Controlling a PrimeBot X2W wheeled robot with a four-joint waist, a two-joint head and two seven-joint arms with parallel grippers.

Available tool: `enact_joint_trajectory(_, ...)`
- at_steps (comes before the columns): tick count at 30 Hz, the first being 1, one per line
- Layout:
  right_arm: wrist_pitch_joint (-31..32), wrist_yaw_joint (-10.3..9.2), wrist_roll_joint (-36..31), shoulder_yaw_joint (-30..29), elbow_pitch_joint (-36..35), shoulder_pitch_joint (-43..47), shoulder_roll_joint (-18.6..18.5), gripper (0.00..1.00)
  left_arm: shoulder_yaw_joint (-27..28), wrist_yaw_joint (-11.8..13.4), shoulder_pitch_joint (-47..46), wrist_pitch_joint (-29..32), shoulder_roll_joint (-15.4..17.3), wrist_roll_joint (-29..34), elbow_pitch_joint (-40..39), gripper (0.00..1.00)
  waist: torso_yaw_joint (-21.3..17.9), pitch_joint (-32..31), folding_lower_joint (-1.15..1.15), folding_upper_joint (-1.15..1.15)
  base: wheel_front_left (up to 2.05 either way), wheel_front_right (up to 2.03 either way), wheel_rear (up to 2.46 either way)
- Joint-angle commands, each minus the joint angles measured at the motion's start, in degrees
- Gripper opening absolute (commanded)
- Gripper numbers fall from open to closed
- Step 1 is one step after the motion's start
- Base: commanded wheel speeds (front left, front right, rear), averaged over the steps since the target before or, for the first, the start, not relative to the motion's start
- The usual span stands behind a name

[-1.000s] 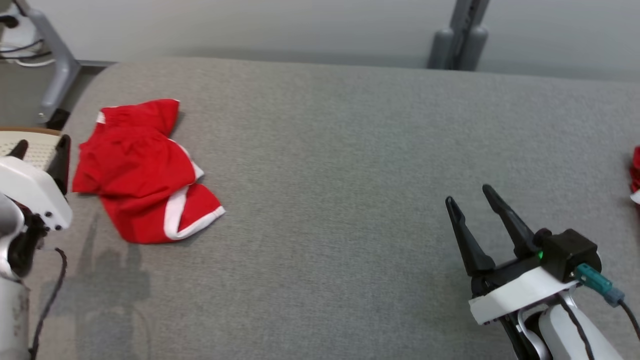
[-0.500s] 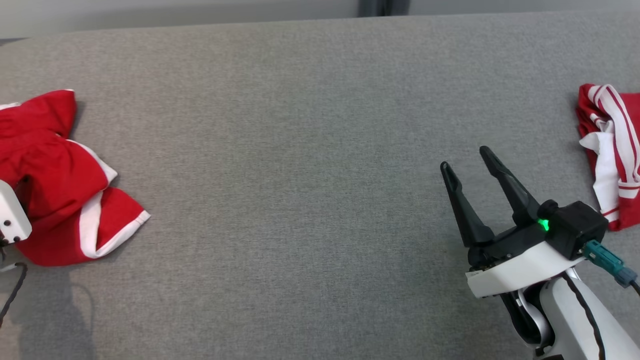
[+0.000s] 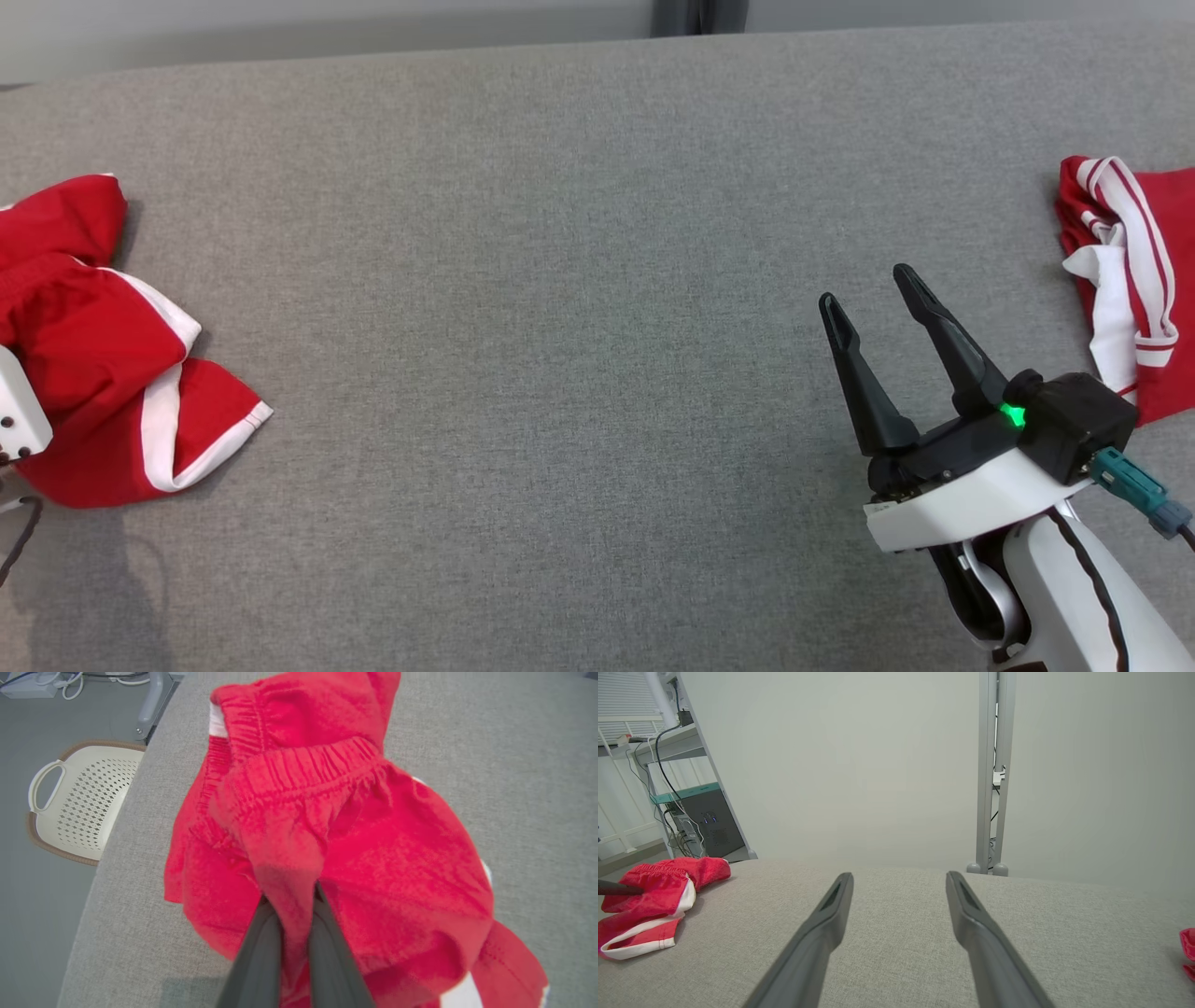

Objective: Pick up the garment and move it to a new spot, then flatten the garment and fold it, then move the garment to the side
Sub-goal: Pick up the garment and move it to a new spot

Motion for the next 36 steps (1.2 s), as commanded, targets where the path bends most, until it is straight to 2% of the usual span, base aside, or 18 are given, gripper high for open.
enact_joint_trajectory(1, -0.3, 0.02, -0.1, -0.3, 0.2, 0.6, -0.1, 1.00, -0.4, -0.4, -0.8, -0.7, 0.4, 0.3, 0.0, 0.00, 0.0, -0.9, 0.00, 0.00, 0.00, 0.00, 0.00)
enact_joint_trajectory(11, -0.3, 0.02, -0.5, -1.7, 1.2, 2.4, 1.6, 1.00, -4.9, -1.0, 0.2, -2.9, 2.1, 0.0, -4.5, 0.00, -0.5, -6.7, 0.00, 0.00, 0.00, 0.00, 0.00)
enact_joint_trajectory(16, -0.3, 0.02, -0.6, -2.6, 1.5, 3.8, 2.6, 1.00, -9.1, -0.9, 1.5, -1.8, 2.2, -1.2, -11.4, 0.00, -1.1, -9.8, 0.00, 0.00, 0.00, 0.00, 0.00)
enact_joint_trajectory(21, -0.3, 0.02, -0.6, -2.8, 1.6, 4.5, 3.6, 1.00, -10.5, -0.9, 2.8, 0.0, 2.2, -2.5, -17.9, 0.00, -2.5, -11.8, 0.00, 0.00, 0.00, 0.00, 0.00)
enact_joint_trajectory(29, -0.3, 0.02, -1.0, -3.1, 0.9, 3.6, 4.8, 1.00, -11.2, -0.2, 5.4, 4.4, -0.9, -5.8, -32.7, 0.00, -6.0, -13.7, 0.00, 0.00, 0.00, 0.00, 0.00)
enact_joint_trajectory(36, -0.3, 0.02, -1.6, -4.2, 0.4, 2.7, 4.2, 1.00, -13.7, 1.6, 6.3, 7.1, -6.0, -7.7, -45.1, 0.00, -8.5, -14.3, 0.00, 0.00, 0.00, 0.00, 0.00)
